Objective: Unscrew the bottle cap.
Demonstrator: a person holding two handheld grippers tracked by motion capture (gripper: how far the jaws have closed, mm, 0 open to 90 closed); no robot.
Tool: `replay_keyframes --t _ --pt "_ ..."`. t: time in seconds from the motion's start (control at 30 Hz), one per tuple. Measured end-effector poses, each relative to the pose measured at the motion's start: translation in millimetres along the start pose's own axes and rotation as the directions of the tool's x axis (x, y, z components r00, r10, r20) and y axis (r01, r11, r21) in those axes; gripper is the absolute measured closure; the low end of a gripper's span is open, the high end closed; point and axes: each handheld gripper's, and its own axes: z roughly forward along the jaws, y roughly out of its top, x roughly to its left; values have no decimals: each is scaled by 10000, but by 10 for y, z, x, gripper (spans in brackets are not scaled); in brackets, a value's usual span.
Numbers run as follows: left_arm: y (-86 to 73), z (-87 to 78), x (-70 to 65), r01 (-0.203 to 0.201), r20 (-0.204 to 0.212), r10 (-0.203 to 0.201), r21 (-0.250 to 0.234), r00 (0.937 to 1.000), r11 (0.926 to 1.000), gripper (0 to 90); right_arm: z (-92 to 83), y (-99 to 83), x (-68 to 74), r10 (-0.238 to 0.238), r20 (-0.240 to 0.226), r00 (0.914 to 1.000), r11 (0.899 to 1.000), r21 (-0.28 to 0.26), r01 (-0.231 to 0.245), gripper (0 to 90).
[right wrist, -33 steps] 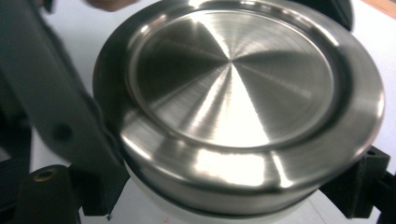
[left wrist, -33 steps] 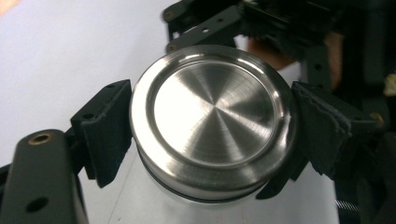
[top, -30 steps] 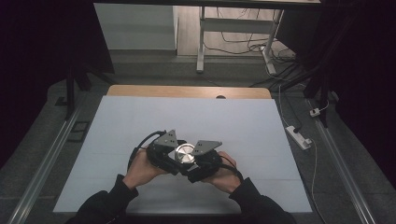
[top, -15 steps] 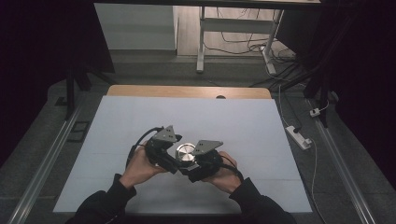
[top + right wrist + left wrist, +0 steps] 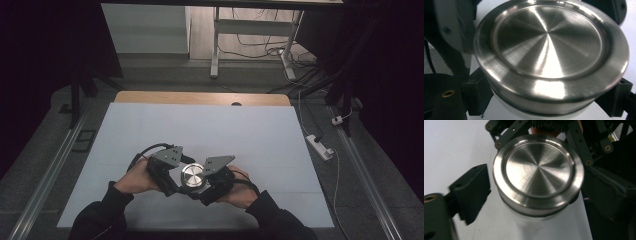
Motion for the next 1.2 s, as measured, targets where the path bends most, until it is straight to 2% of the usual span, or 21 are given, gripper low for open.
replay_keyframes --t 0.07,0.17,0.3,0.4,0.43,0.47,0.5,0.53,0.6,0.67,0.73,0.8,0.87,0.9,0.93,0.97,1.0,1.03,1.07,1.13,1.2 --pt "-4 5 4 51 22 -51 -166 10000 9998 185 -3 9 11 -10 6 10000 10000 -12 10 153" --pt "0 11 14 310 -171 -314 -256 9994 9992 187 -11 9 1 74 104 9999 10000 -38 -74 153" --pt "51 69 30 1199 -999 -1224 -303 9874 9923 188 -33 0 -59 511 853 9950 9987 -34 -510 152" --pt "99 109 25 1756 -1581 -1772 -241 9714 9842 188 -36 -7 -83 743 1325 9884 9972 -27 -746 152" --pt "99 109 25 1756 -1581 -1772 -241 9714 9842 188 -35 -11 -93 787 1539 9850 9968 -19 -794 153" --pt "133 134 11 2089 -1963 -2083 -180 9582 9778 188 -36 -15 -100 785 1647 9832 9968 -5 -795 152" --pt "133 134 11 2089 -1963 -2083 -180 9582 9778 189 -34 -17 -104 874 1786 9800 9961 -22 -884 153" --pt "179 172 -13 2488 -2476 -2447 -148 9375 9684 188 -33 -19 -108 936 1942 9765 9954 -7 -953 152" --pt "212 205 -33 2831 -2817 -2775 -215 9185 9588 188 -30 -20 -112 1050 2255 9686 9941 15 -1081 152" --pt "233 229 -39 3050 -2955 -2996 -289 9071 9519 187 -32 -26 -124 1162 2347 9651 9928 -1 -1195 152" --pt "239 232 -41 2962 -2927 -2916 -296 9107 9547 184 -33 -30 -126 1146 2350 9652 9930 10 -1181 152" --pt "234 194 -22 2796 -2565 -2779 -303 9257 9596 152 -35 -27 -123 1058 2256 9685 9941 4 -1087 153" --pt "224 131 -12 2685 -2284 -2730 -515 9345 9619 96 -35 -19 -109 1024 2094 9725 9946 -37 -1039 153" --pt "224 131 -12 2685 -2284 -2730 -515 9345 9619 80 -37 -20 -111 949 2025 9747 9953 -19 -966 152" --pt "205 42 -4 2433 -2055 -2513 -639 9458 9678 70 -36 -19 -105 1019 1886 9768 9947 -62 -1025 152" --pt "205 42 -4 2433 -2055 -2513 -639 9458 9678 57 -40 -22 -111 895 1780 9800 9959 -22 -905 152" --pt "172 -36 2 1962 -1549 -2032 -595 9668 9788 54 -39 -24 -109 856 1580 9837 9963 -38 -861 153" --pt "172 -36 2 1962 -1549 -2032 -595 9668 9788 57 -39 -24 -109 856 1580 9837 9963 -38 -861 153" --pt "143 -68 -5 1440 -946 -1472 -394 9846 9888 57 -35 -20 -96 917 1228 9882 9958 -78 -914 152" --pt "124 -74 -29 825 -731 -830 -90 9939 9965 63 -28 -14 -75 727 894 9933 9974 -58 -725 152" --pt "118 -65 -38 637 -613 -635 5 9961 9980 64 -21 -9 -60 628 756 9952 9980 -58 -625 152"
